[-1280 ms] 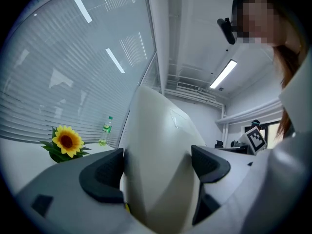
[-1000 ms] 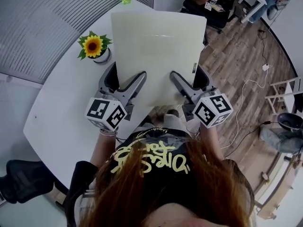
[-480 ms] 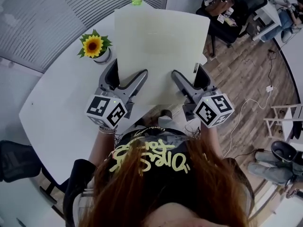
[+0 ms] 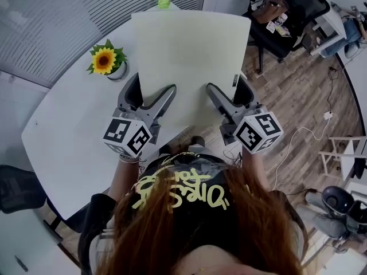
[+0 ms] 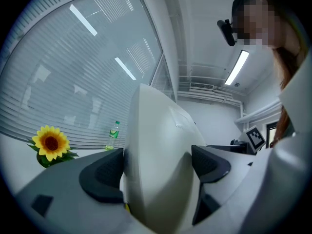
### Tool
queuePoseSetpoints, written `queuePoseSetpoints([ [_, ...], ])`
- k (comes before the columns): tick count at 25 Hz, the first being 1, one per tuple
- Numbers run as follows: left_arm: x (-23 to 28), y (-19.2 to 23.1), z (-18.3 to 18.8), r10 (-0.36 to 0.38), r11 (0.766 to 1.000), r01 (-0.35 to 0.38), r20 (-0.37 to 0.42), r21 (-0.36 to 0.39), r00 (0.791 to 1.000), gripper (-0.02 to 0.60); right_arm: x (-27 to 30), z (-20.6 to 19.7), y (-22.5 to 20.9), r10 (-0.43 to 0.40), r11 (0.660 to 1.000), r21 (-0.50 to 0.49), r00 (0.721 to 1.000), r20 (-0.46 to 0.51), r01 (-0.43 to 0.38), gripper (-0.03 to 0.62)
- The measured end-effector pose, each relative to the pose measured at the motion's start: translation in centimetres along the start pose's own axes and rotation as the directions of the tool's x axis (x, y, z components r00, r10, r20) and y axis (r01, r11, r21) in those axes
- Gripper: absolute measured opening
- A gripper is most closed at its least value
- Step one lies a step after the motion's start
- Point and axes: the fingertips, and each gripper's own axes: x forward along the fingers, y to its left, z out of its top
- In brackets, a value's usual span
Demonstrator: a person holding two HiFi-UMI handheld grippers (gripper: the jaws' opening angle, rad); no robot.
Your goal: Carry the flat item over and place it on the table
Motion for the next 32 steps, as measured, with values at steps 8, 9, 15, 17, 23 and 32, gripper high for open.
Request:
queuePoseSetpoints([
  [8,1.2,0.1,-0.2,0.026,1.0,-0.026,0.004,0.001,1.0,0.434,0.9,0.5,-1.3,0.023,1.0,-0.009,1.0,-0.009,-0.023,0.391],
  [9,1.2,0.2,-0.3,0.032,0.999,-0.032,0.003,-0.004,0.999,0.434,1.1,0.4,-1.3,0.026,1.0,-0.008,1.0,-0.015,-0.026,0.391],
  [15,1.2,1.1,-1.0,0.064,0.998,-0.064,-0.008,-0.023,0.998,0.434,2.0,-0.4,-1.6,0.042,0.999,0.006,0.998,-0.043,-0.041,0.391],
  [17,1.2,1.4,-1.4,0.072,0.997,-0.072,-0.015,-0.032,0.997,0.434,2.3,-0.7,-1.7,0.045,0.999,0.009,0.998,-0.052,-0.045,0.391],
  [23,0.6,2.3,-2.2,0.102,0.993,-0.104,-0.033,-0.065,0.994,0.434,2.9,-1.8,-1.3,0.058,0.998,0.027,0.995,-0.077,-0.056,0.391],
  [32,0.2,3.3,-3.3,0.125,0.989,-0.13,-0.065,-0.075,0.99,0.434,3.6,-3.4,-1.2,0.067,0.997,0.041,0.991,-0.116,-0.063,0.391],
])
